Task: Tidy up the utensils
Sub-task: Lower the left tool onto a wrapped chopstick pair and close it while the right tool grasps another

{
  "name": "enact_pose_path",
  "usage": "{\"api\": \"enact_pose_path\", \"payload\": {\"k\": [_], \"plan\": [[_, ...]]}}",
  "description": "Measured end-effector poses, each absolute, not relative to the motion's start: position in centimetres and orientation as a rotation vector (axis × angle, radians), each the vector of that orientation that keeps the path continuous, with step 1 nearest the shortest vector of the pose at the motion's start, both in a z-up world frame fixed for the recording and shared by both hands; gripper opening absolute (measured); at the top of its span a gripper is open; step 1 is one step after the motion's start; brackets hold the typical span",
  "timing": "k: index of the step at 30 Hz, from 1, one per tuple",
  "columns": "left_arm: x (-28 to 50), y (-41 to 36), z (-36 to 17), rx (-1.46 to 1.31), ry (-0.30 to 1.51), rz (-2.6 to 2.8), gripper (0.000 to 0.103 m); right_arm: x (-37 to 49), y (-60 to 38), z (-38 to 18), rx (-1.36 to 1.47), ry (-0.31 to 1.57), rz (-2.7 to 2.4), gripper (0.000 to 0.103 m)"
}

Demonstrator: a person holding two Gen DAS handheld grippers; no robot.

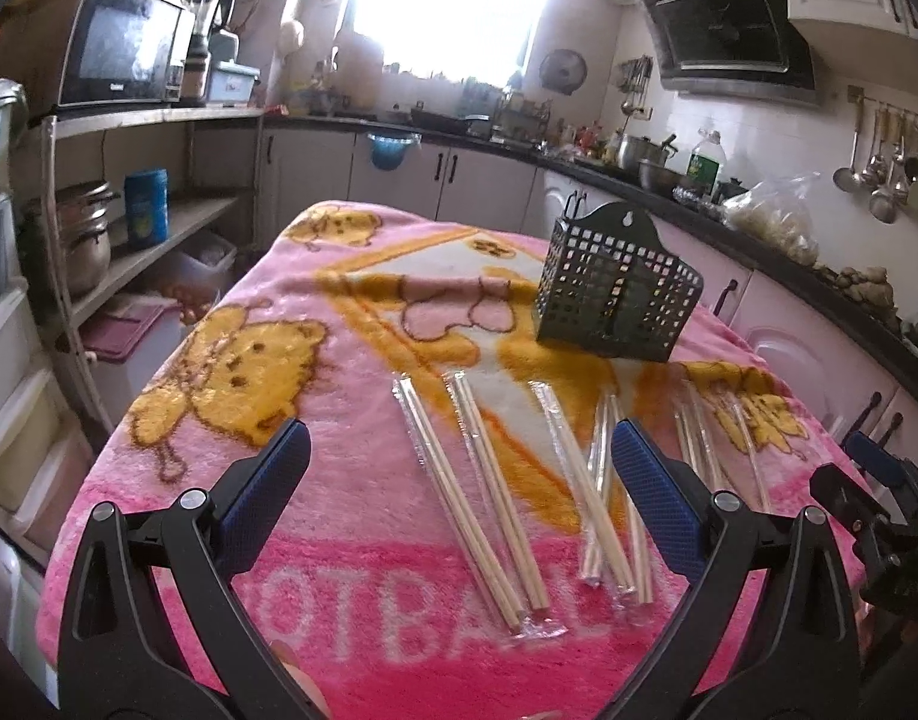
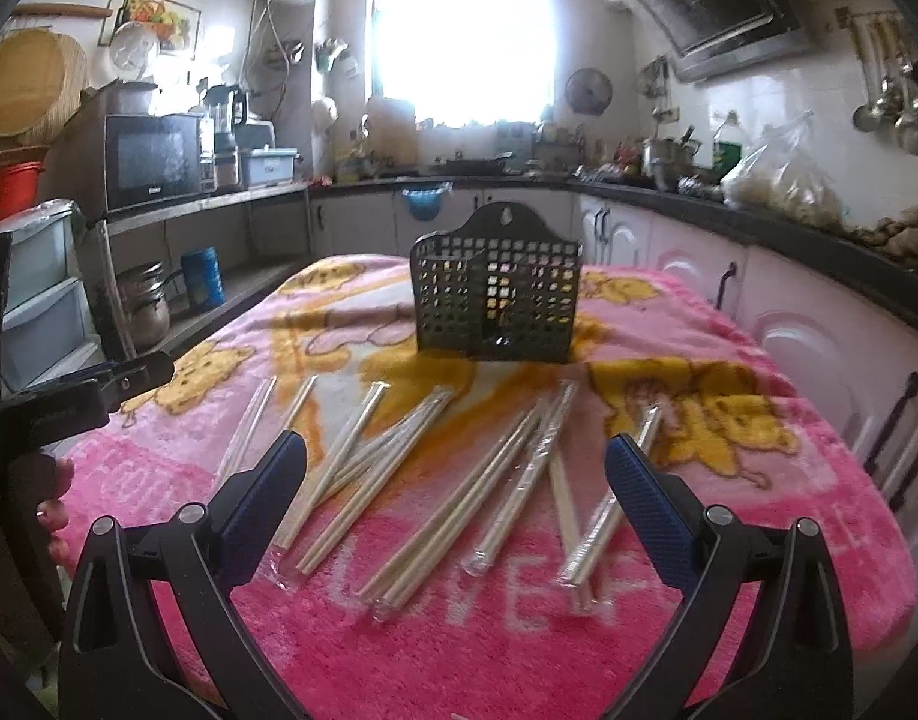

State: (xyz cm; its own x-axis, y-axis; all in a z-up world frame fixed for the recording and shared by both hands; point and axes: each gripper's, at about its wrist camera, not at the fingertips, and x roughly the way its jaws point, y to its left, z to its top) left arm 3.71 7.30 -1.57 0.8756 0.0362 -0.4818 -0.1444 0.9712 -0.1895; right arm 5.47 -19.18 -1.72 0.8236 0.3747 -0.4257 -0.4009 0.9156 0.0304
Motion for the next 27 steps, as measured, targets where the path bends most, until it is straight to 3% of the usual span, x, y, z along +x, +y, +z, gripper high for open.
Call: {"api": "enact_pose_path", "payload": {"k": [10,11,14,20,25,27], "plan": [[7.9,9.2,-2.4,-0.25,0.62,0.069,0.092,10.7,-17.8,-2.6,-0.04,0.588,0.457,0.094],[8.2,9.3,-2.5,-0.253,0.629,0.065,0.092,11.3,-17.7,-2.7,-0.036,0.604,0.459,0.086],[9.6,9.5,-3.0,-0.251,0.666,0.053,0.092,13.0,-17.7,-3.4,-0.018,0.671,0.459,0.076],[12.0,10.3,-4.1,-0.316,0.737,0.009,0.08,16.7,-18.0,-5.2,0.018,0.812,0.433,0.05],[13.8,10.6,-5.0,-0.344,0.784,-0.034,0.056,19.1,-18.3,-6.2,0.048,0.885,0.424,0.034],[14.3,10.6,-5.2,-0.345,0.797,-0.044,0.053,19.8,-18.2,-6.4,0.064,0.911,0.428,0.029]]}}
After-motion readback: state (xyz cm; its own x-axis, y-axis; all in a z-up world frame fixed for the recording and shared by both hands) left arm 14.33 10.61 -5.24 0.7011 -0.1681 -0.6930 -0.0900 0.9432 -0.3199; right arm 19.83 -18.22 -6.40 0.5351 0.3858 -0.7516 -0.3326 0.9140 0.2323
